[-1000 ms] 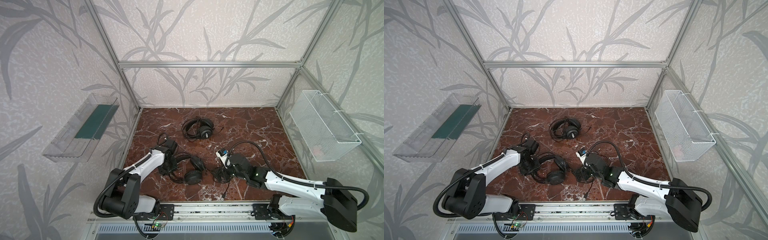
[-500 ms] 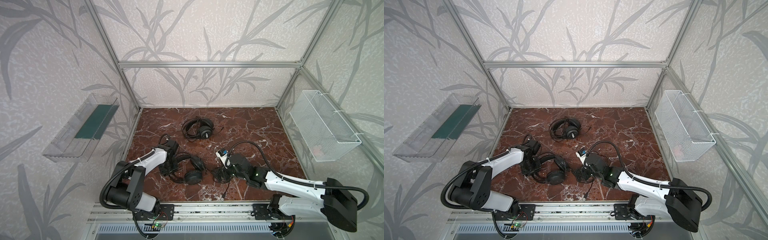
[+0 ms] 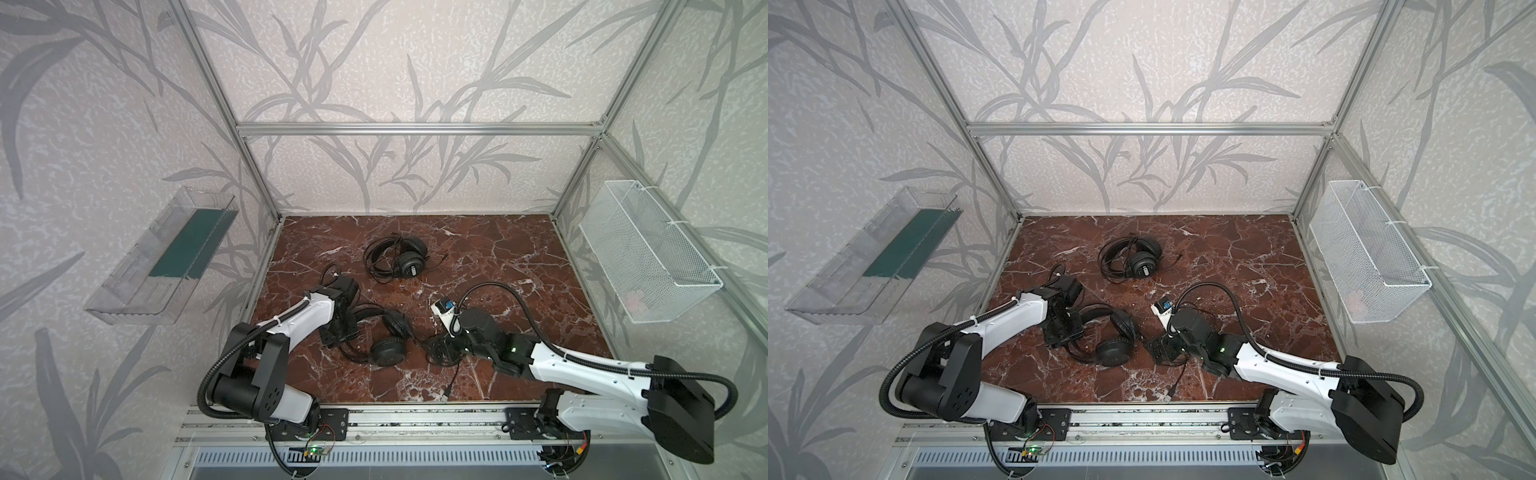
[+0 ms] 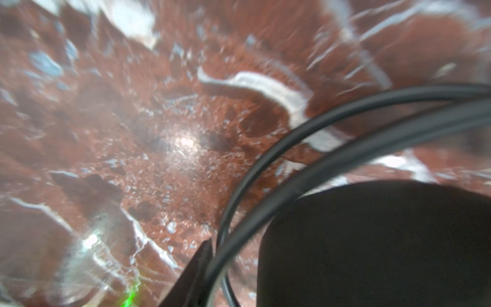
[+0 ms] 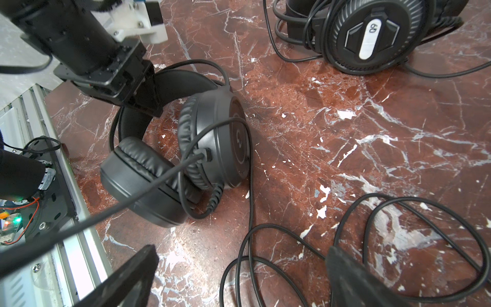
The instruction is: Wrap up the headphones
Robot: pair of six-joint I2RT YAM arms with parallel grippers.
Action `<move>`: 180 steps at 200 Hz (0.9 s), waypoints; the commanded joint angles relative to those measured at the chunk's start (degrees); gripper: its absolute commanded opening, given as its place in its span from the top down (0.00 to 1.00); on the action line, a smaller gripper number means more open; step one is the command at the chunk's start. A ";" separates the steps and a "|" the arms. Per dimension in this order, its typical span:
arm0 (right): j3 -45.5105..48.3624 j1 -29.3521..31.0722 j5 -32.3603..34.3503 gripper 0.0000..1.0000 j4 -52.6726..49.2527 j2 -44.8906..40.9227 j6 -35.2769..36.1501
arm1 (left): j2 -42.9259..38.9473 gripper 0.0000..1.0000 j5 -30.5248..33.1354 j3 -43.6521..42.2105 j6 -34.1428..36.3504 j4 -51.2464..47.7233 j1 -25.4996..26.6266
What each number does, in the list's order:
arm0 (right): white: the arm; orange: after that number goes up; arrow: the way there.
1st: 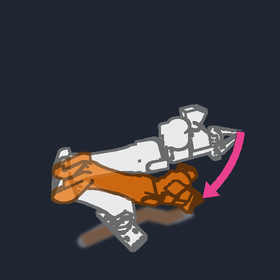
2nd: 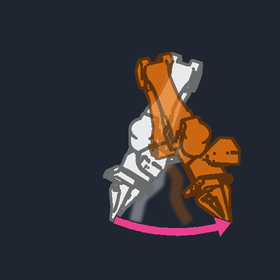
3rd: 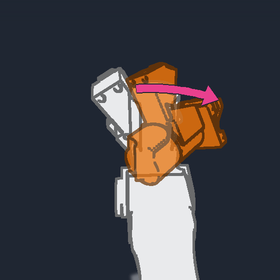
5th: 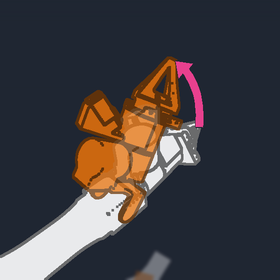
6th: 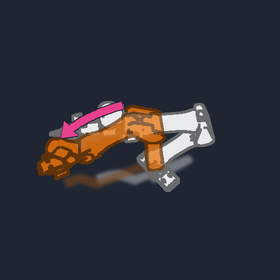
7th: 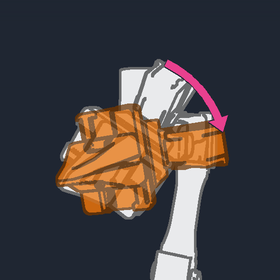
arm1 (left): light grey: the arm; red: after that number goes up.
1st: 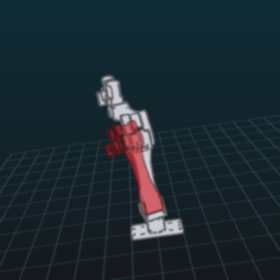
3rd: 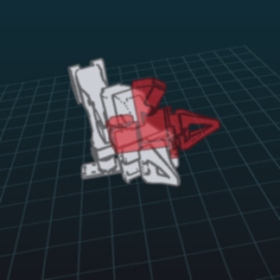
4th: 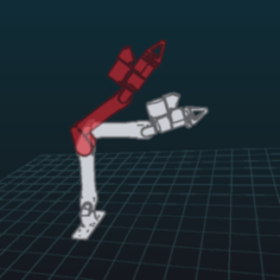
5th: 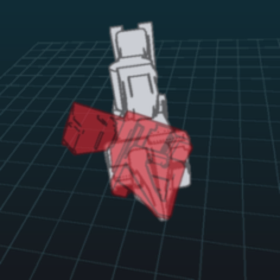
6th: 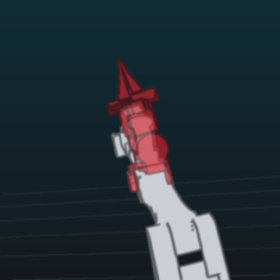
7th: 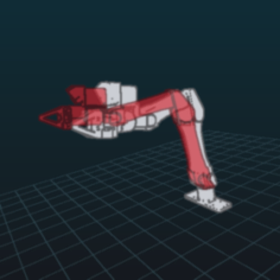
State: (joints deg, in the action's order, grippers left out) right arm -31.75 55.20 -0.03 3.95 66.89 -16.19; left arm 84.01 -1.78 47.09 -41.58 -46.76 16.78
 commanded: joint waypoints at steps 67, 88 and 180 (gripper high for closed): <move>0.08 1.06 0.71 0.01 0.78 -2.09 1.07 | 12.04 0.47 3.45 12.17 13.98 -7.05 0.10; 0.11 1.18 0.58 0.01 0.89 -2.29 1.13 | 13.31 0.48 5.79 13.75 14.62 -6.21 -0.02; -0.11 2.19 0.30 0.01 0.66 -2.72 1.76 | 20.37 0.41 9.16 21.26 17.02 -4.18 1.50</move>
State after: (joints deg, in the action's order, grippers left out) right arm -31.75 56.82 -0.05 4.03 65.71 -15.14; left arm 104.12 7.27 66.94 -25.87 -51.46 18.06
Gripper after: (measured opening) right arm 0.991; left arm 0.580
